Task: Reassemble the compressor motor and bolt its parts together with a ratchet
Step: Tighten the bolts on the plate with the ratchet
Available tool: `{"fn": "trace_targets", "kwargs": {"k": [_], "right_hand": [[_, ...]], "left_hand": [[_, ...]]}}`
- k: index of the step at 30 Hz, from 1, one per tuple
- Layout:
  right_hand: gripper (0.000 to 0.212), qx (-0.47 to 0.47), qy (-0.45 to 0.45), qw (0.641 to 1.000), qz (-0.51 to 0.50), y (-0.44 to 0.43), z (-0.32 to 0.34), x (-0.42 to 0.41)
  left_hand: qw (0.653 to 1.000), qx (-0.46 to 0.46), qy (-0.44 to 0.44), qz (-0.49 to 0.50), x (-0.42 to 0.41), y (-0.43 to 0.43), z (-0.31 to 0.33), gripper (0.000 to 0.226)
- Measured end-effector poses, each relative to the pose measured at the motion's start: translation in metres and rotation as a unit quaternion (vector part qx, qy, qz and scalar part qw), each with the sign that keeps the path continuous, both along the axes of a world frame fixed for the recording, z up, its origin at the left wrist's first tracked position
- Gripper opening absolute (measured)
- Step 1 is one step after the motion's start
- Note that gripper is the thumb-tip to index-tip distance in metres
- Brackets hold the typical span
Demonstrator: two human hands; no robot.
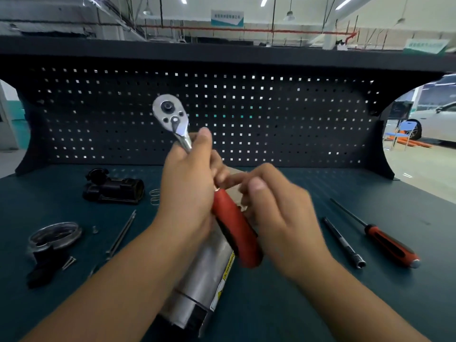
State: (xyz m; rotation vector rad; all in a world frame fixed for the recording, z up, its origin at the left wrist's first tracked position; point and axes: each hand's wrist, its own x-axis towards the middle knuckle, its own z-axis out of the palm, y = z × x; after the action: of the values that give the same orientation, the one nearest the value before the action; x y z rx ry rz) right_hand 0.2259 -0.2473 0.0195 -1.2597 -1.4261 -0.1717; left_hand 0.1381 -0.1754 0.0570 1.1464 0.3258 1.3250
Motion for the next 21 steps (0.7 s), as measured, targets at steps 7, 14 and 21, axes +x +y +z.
{"fn": "trace_targets", "kwargs": {"k": [7, 14, 21], "right_hand": [[0.039, -0.271, -0.258, 0.897, -0.236, 0.029, 0.048, 0.049], [0.032, -0.292, -0.342, 0.862, -0.232, 0.039, 0.052, 0.039], [0.006, -0.214, -0.371, 0.888, -0.168, 0.025, 0.064, 0.048]], "left_hand": [[0.98, -0.176, 0.01, -0.093, -0.042, 0.036, -0.037, 0.039], [0.967, -0.186, -0.031, -0.174, -0.049, 0.04, -0.066, 0.028], [0.971, -0.174, -0.012, -0.165, -0.049, 0.041, -0.07, 0.038]]}}
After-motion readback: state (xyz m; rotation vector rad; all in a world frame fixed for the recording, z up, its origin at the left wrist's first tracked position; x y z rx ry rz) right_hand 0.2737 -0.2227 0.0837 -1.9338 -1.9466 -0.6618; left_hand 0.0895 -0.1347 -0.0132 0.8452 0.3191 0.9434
